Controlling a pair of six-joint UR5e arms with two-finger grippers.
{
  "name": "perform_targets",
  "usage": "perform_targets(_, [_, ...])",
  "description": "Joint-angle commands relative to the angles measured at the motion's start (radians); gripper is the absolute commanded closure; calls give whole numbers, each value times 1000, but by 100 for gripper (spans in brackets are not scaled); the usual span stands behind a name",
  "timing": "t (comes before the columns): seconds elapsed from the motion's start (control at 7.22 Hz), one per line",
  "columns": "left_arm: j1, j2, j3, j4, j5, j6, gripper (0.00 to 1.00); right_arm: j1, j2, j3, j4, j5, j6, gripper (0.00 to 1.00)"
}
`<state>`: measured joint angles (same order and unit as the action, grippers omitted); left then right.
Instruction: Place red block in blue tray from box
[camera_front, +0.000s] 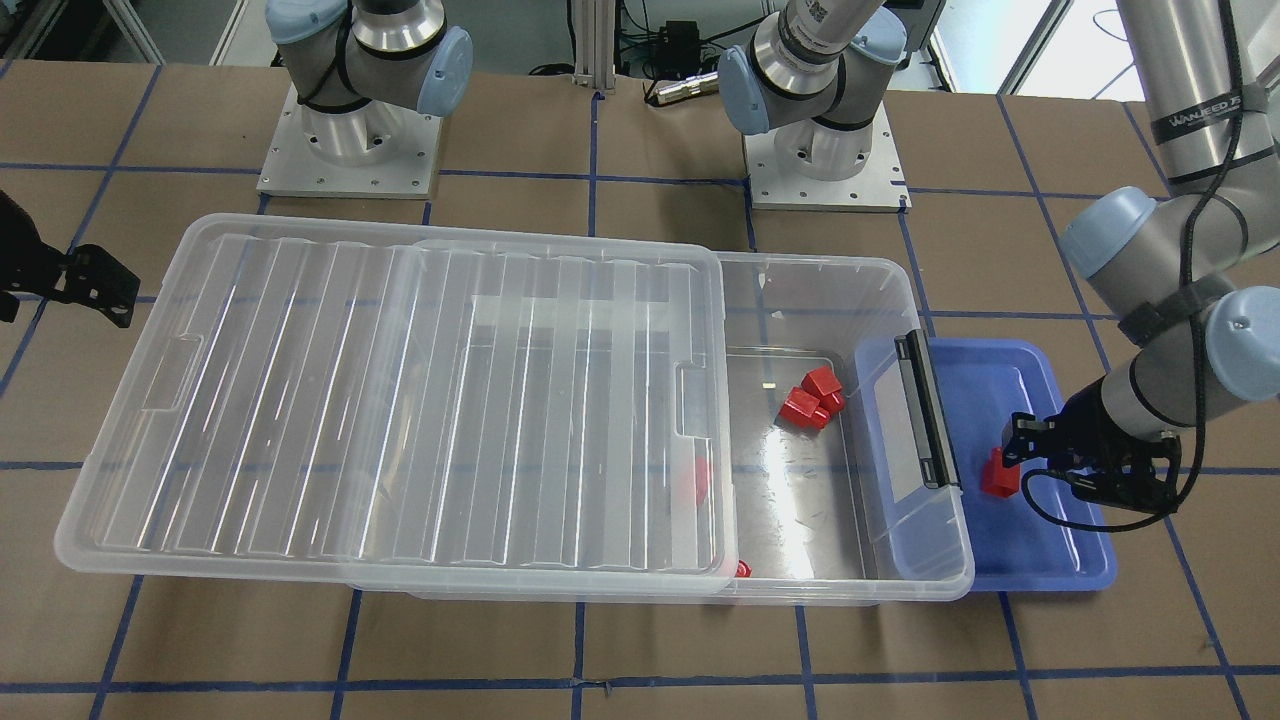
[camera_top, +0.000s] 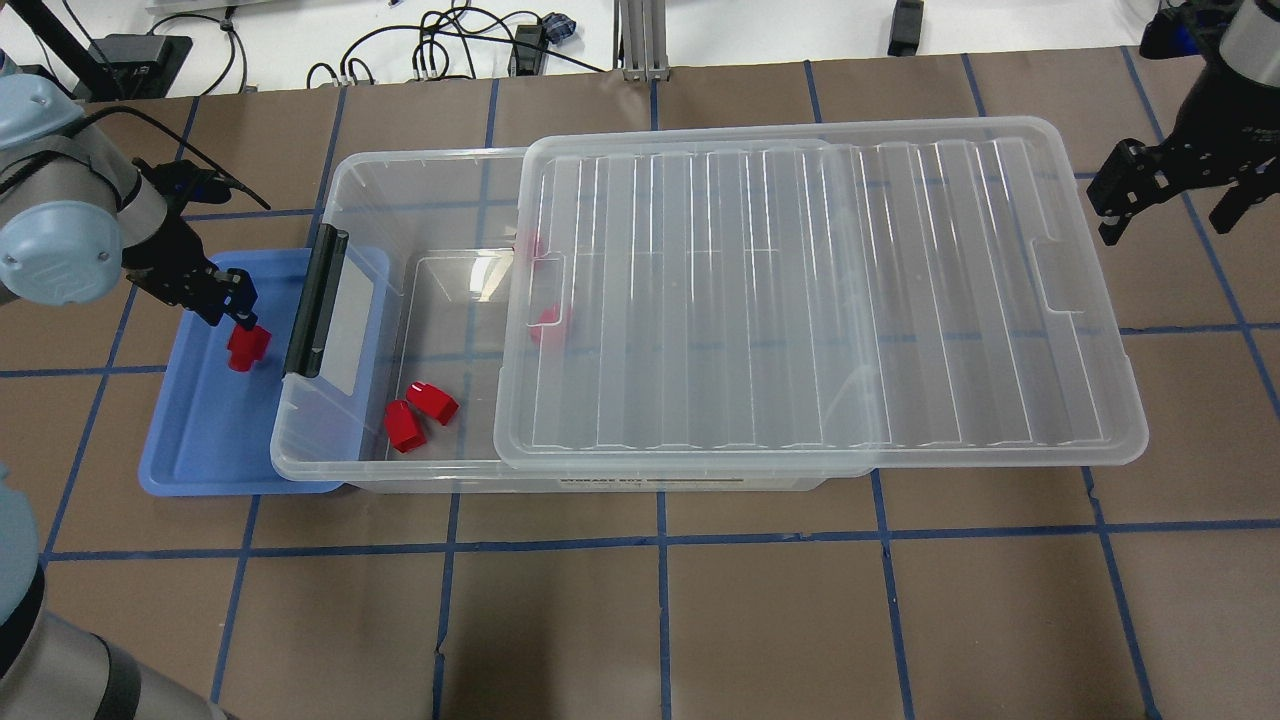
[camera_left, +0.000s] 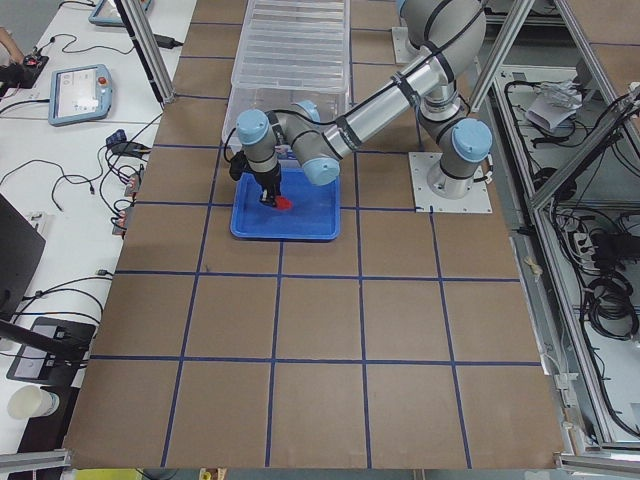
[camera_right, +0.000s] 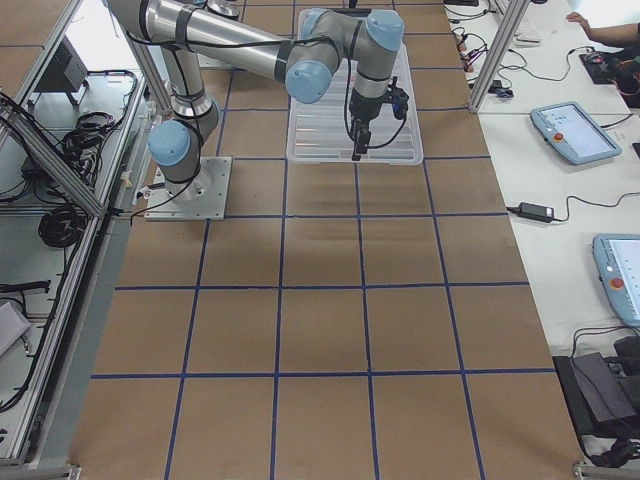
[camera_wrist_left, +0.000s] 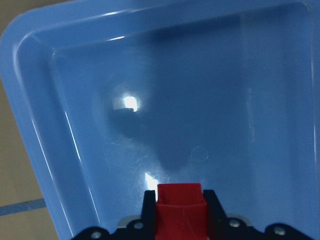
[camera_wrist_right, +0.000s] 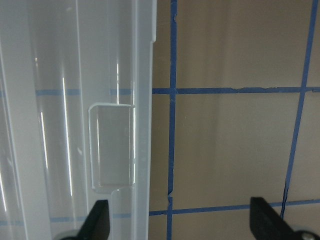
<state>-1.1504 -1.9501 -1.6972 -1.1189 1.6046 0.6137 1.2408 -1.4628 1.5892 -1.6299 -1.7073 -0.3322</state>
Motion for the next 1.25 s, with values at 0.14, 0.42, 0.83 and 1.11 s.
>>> perform_targets(0.14, [-86, 106, 208, -334, 11, -101, 0, -9, 10, 3, -4, -12, -2, 0])
perform_targets(0.42, [-186, 132, 377, -551, 8, -235, 0, -99, 19, 29, -2, 1, -19, 0])
perform_targets(0.83, [-388, 194, 390, -585, 5, -551, 0, -121, 22, 96, -82, 5, -111, 0])
perform_targets(1.11, [-457, 268, 323, -576, 5, -644, 0, -116, 61, 101, -113, 8, -114, 0])
